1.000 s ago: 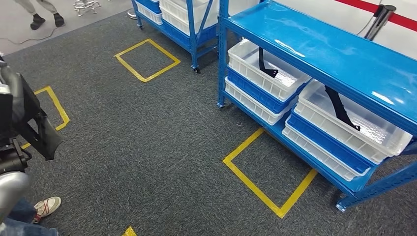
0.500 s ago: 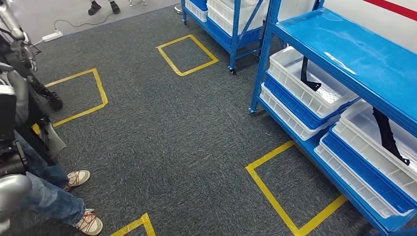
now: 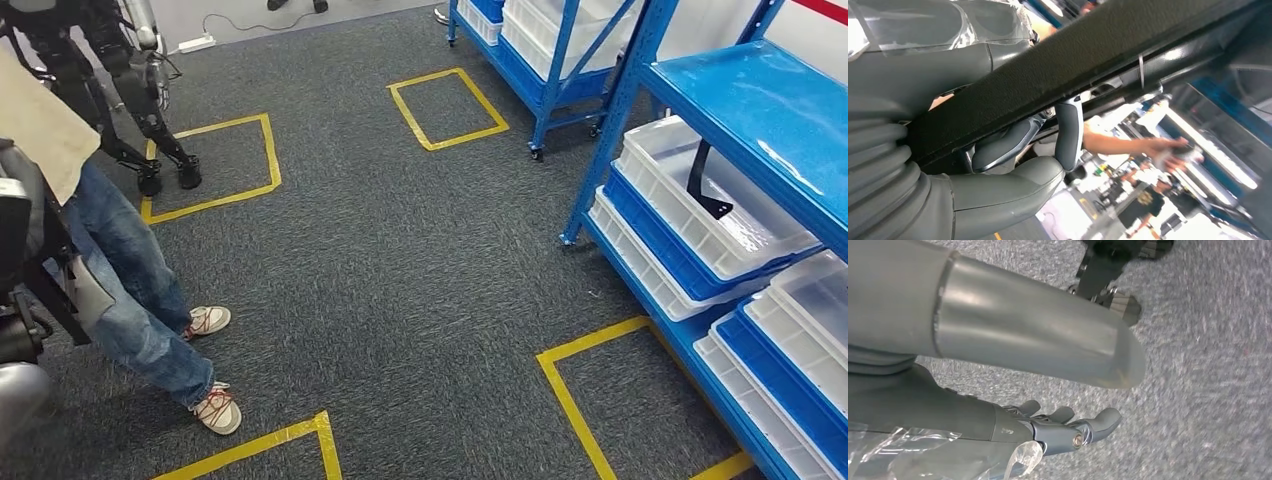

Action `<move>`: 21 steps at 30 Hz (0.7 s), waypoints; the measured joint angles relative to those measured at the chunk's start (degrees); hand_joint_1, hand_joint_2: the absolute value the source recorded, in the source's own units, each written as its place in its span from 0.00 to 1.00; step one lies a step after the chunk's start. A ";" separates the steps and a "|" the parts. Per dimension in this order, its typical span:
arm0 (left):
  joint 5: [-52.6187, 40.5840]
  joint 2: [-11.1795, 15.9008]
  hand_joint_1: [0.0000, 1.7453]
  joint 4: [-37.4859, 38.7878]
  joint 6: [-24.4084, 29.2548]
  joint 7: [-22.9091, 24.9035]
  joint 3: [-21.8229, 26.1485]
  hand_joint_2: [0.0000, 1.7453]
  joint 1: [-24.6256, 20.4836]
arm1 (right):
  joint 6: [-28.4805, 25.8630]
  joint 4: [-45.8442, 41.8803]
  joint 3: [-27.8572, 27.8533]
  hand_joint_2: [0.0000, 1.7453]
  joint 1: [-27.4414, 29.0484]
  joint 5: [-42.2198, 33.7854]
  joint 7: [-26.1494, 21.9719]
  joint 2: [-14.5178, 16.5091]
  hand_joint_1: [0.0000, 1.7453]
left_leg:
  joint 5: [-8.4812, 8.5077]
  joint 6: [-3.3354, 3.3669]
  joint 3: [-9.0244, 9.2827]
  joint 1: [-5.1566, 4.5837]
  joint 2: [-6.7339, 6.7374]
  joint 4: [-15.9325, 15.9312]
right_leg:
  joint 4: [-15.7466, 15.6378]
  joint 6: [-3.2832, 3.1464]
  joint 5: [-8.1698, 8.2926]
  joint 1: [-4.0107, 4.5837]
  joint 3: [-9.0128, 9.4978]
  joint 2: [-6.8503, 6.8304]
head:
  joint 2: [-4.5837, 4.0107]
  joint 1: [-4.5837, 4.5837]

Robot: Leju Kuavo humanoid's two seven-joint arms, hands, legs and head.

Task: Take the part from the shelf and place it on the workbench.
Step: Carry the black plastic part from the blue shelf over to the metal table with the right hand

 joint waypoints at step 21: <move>2.43 0.36 1.00 -0.67 -2.08 -0.96 0.80 1.00 1.60 | 0.18 -0.13 1.52 0.00 0.08 0.59 -0.32 0.76 0.00 | -5.37 -0.88 -6.71 0.49 -4.90 12.20 | 1.27 -1.49 1.11 -0.59 -2.42 7.16 | 0.00 0.02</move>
